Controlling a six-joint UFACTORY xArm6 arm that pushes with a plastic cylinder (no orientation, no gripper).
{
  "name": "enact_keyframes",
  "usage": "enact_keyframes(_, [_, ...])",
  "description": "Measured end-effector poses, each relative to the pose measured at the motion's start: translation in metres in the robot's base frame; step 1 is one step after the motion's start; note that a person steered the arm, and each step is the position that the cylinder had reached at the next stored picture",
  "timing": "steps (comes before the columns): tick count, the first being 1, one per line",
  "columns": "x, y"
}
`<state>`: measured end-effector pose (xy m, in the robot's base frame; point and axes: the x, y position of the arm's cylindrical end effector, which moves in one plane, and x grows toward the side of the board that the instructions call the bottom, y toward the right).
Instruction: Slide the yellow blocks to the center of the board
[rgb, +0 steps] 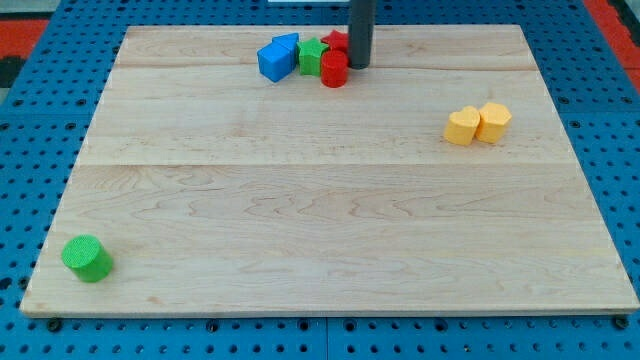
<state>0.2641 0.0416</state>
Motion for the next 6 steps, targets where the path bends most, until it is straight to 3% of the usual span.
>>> enact_keyframes(1, [0.002,0.075])
enact_keyframes(2, [0.039,0.170])
enact_keyframes(3, [0.105,0.216])
enact_keyframes(6, [0.116,0.072])
